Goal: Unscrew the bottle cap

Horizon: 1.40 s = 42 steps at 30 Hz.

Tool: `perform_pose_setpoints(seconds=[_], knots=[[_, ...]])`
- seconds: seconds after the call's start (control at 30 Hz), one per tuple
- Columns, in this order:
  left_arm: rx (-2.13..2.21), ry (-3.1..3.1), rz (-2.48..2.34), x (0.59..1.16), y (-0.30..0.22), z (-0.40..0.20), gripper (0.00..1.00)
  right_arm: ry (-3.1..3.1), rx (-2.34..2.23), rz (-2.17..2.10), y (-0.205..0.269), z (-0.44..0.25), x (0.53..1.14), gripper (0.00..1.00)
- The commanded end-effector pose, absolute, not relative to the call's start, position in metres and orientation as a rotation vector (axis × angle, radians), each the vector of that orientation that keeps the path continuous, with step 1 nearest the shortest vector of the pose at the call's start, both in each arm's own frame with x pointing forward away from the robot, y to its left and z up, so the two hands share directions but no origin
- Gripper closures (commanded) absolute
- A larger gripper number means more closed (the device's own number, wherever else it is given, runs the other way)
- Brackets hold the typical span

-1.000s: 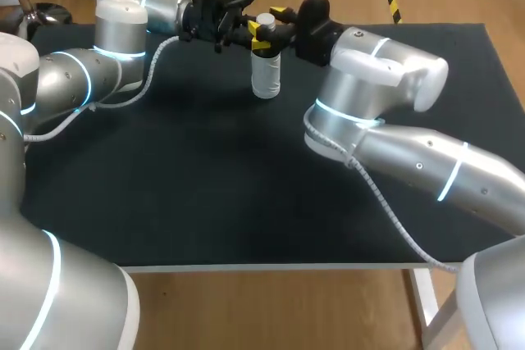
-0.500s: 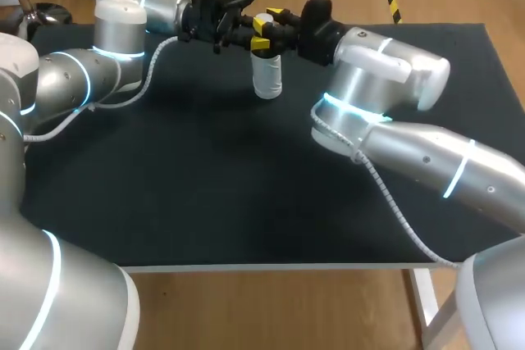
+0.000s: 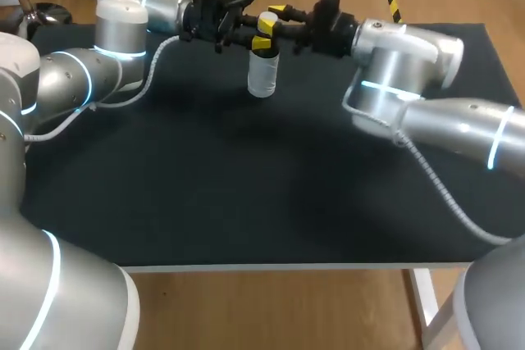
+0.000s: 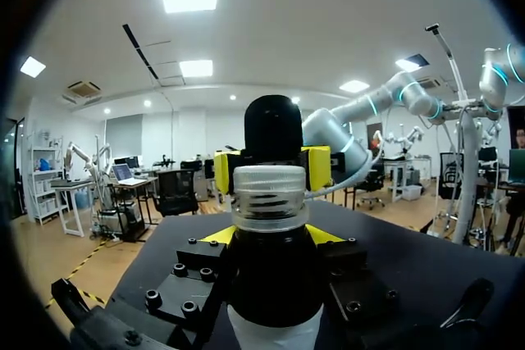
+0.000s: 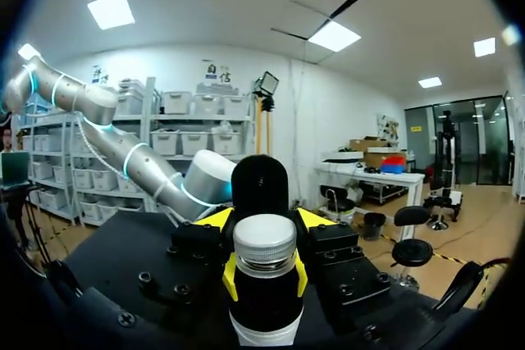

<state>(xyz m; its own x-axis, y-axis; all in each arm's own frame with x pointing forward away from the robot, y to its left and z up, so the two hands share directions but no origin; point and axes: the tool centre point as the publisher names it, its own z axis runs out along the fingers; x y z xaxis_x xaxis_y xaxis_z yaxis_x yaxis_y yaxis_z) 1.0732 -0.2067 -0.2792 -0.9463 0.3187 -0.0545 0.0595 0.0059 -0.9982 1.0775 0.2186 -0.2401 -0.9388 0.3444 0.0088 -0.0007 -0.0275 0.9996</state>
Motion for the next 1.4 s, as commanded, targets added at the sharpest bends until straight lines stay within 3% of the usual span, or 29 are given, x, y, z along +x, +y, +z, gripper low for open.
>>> perform_pose_setpoints(seconds=[0.03,0.27,0.43,0.77,1.4], knots=[[-0.496,-2.016,1.993,1.081,-0.206,-0.282,1.00,2.187,-0.070,2.313,0.215,-0.239,1.087,1.00],[-0.496,-2.016,1.993,1.081,-0.206,-0.282,1.00,2.132,-0.102,2.279,0.191,-0.215,1.095,1.00],[-0.496,-2.016,1.993,1.081,-0.206,-0.282,1.00,2.177,0.023,2.110,0.134,-0.210,1.099,1.00],[-0.496,-2.016,1.993,1.081,-0.206,-0.282,1.00,2.242,0.301,1.976,0.049,-0.263,1.087,1.00],[-0.496,-2.016,1.993,1.081,-0.206,-0.282,1.00,2.491,0.580,1.811,0.016,-0.399,1.063,1.00]])
